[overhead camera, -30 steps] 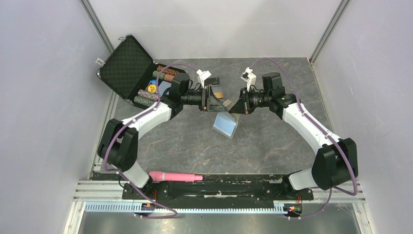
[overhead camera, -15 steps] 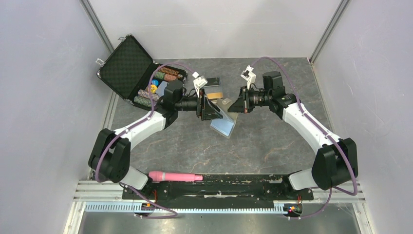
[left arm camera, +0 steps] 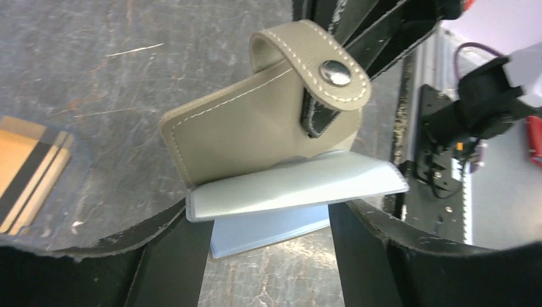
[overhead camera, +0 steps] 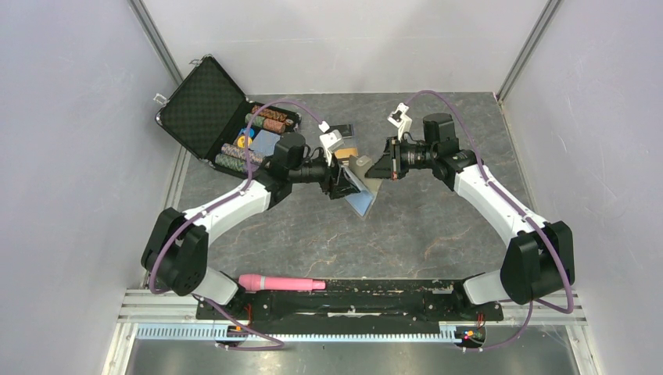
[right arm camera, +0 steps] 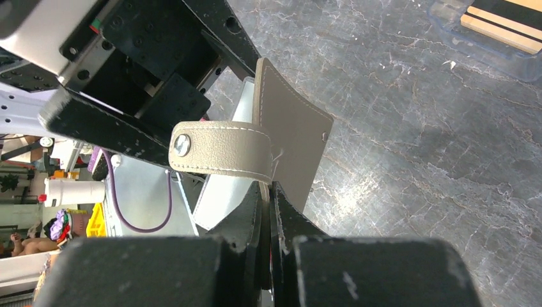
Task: Put the credit cards into the card holder
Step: Open the card holder at the center of the board.
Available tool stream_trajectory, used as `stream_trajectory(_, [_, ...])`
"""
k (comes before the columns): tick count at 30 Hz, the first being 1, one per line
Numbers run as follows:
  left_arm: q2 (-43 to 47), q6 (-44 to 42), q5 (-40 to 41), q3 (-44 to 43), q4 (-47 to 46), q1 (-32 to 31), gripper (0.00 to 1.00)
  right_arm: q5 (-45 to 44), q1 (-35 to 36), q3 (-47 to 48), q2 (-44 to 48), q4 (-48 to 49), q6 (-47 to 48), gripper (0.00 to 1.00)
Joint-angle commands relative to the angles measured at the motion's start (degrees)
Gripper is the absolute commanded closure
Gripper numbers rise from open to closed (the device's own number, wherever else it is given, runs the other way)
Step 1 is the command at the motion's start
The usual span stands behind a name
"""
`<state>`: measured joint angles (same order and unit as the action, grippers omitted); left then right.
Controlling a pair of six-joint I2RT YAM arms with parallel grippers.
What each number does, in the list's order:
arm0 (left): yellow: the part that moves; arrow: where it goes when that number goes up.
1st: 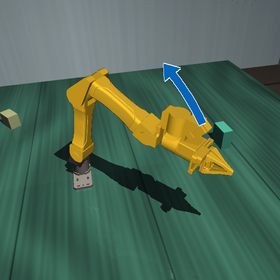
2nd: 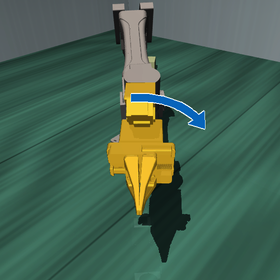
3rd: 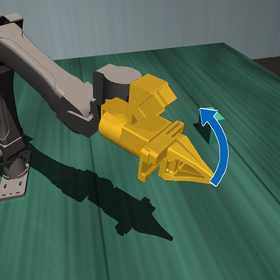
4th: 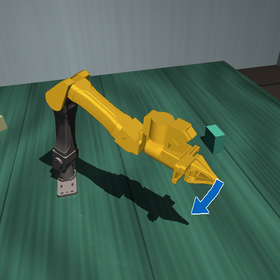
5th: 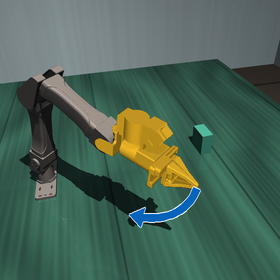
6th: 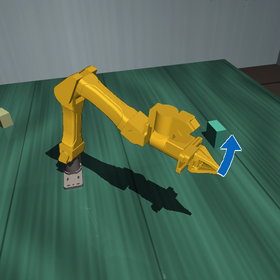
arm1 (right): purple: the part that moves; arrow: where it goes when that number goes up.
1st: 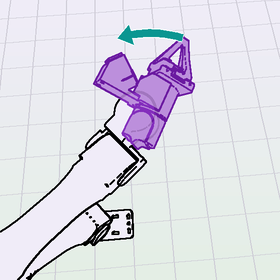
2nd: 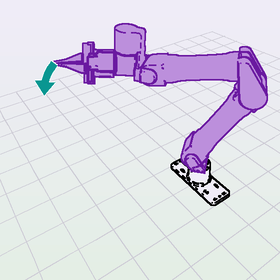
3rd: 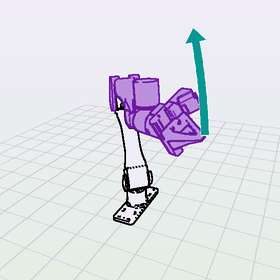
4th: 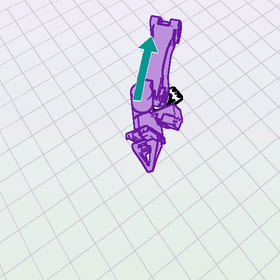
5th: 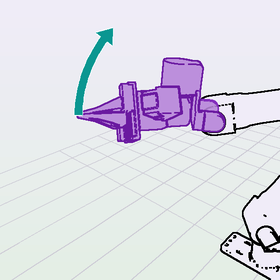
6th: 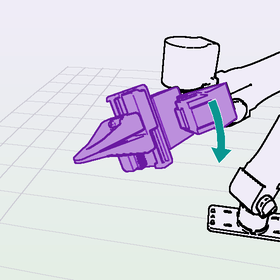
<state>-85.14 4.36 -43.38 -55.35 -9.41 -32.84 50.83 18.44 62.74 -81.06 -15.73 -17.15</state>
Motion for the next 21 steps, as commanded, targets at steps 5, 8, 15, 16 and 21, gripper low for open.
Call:
stream_trajectory(5, [2.46,-9.49,16.02,-2.31,3.09,-1.36,0.20,3.76,-0.07,-0.69,3.07,4.34,-2.53,1.00])
stream_trajectory(8, [2.06,-8.85,12.11,-1.89,1.24,-1.27,0.15,4.98,-0.07,-1.60,3.70,5.06,-2.73,1.00])
stream_trajectory(15, [0.83,-1.02,4.37,1.25,-9.67,-0.20,0.10,7.49,-0.07,-3.15,3.86,5.57,-1.63,1.00])
stream_trajectory(16, [0.54,-0.04,2.83,1.46,-10.55,0.11,0.10,7.72,-0.07,-3.41,3.81,5.59,-1.41,1.00])
stream_trajectory(21, [-0.41,4.51,-4.98,2.05,-15.57,0.76,0.16,8.01,-0.06,-5.04,3.79,5.53,-0.31,1.00])
